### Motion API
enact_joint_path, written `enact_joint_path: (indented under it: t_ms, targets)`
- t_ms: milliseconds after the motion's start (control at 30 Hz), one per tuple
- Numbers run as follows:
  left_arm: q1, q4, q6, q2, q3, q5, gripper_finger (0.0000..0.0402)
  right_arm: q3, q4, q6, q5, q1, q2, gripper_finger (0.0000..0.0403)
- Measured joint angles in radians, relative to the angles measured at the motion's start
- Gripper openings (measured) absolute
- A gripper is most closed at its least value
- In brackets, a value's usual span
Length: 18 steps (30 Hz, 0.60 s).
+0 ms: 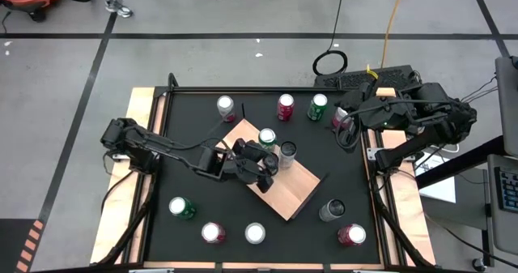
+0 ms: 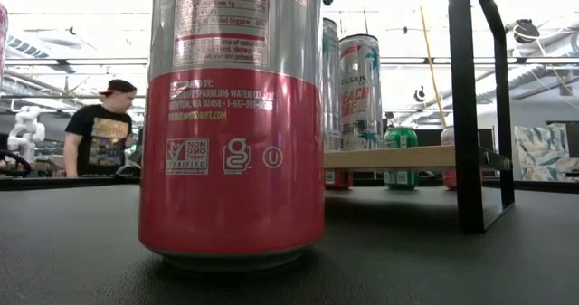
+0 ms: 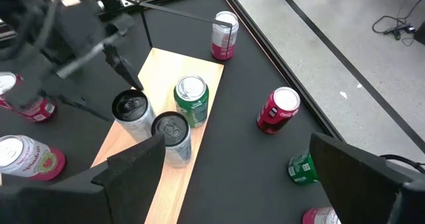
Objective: Place canned beverage on shelf
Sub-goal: Put the left white soda can aligned with the other white soda can
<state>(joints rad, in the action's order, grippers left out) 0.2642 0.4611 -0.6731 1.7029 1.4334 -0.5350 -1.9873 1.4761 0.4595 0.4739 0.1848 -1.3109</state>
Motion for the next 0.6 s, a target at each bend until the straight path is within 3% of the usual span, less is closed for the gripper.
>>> enact_joint_path:
  t_ms: [367, 467, 600]
  targets:
    - [0.066, 0.397, -0.13, -0.123, -0.037, 0.055, 0.0299, 0.0, 0.001, 0.0, -0.005, 0.0, 0.0, 0.0351]
    - [0.085, 0.328, -0.119, -0.12, -0.119, 0.065, 0.0299, 0.0, 0.001, -0.006, -0.006, 0.0, 0.0, 0.0351]
    - [0.083, 0.01, -0.075, -0.12, -0.276, 0.094, 0.0294, 0.0, 0.001, -0.021, -0.015, 0.0, 0.0, 0.0351]
